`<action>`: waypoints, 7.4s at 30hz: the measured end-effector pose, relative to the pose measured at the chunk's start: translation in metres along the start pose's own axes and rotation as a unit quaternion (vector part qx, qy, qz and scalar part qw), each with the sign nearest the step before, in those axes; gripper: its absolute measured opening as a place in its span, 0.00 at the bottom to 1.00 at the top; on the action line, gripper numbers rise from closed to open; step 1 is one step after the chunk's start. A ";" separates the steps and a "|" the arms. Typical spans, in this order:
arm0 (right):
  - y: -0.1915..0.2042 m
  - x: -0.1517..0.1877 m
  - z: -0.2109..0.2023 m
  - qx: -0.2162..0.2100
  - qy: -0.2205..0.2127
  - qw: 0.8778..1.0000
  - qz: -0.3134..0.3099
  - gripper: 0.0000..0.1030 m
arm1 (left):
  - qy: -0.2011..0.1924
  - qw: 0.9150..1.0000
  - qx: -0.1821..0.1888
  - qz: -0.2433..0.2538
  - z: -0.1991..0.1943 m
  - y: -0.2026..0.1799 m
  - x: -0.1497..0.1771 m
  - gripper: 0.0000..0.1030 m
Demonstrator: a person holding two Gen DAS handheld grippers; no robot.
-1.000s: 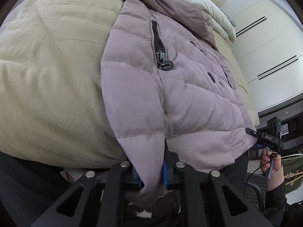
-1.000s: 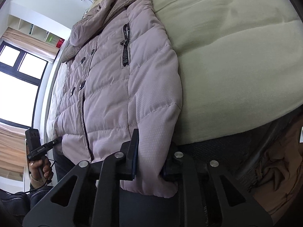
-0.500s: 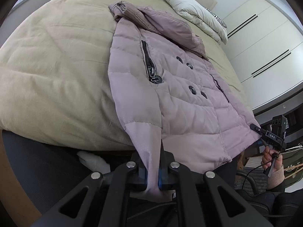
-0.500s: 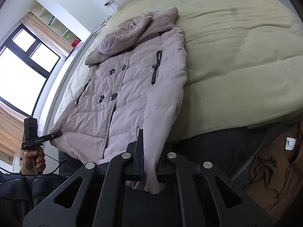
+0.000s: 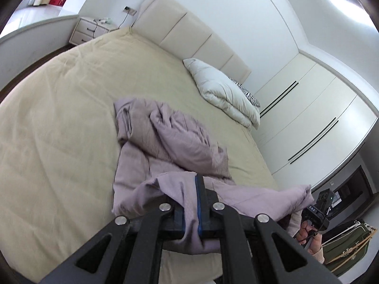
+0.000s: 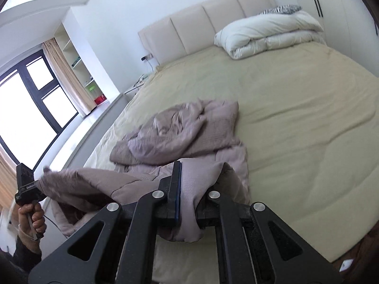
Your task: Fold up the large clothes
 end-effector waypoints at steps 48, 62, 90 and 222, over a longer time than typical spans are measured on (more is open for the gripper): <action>0.031 -0.158 0.360 0.046 0.026 0.995 -0.082 0.65 | -0.071 0.953 -0.252 0.152 0.206 0.070 -0.162 0.62; 0.088 -0.084 0.484 0.081 0.140 0.982 -0.099 0.37 | 0.052 0.930 -0.288 0.220 0.326 0.094 -0.113 0.63; 0.066 -0.065 0.567 0.091 0.115 0.984 -0.102 0.36 | 0.088 0.929 -0.303 0.192 0.378 0.140 -0.106 0.69; -0.123 -0.020 0.328 -0.041 0.047 0.982 0.180 0.79 | 0.113 0.983 -0.039 -0.136 0.249 0.189 -0.036 0.88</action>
Point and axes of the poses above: each gripper's, at about its wrist camera, not at the fingertips, and z roughly the way its jaws point, y to its left, x to its underside, the point moved 10 cm from there along z, roughly the way its jaws point, and after that the axes turned 8 degrees about z, right-handed, at the moved point
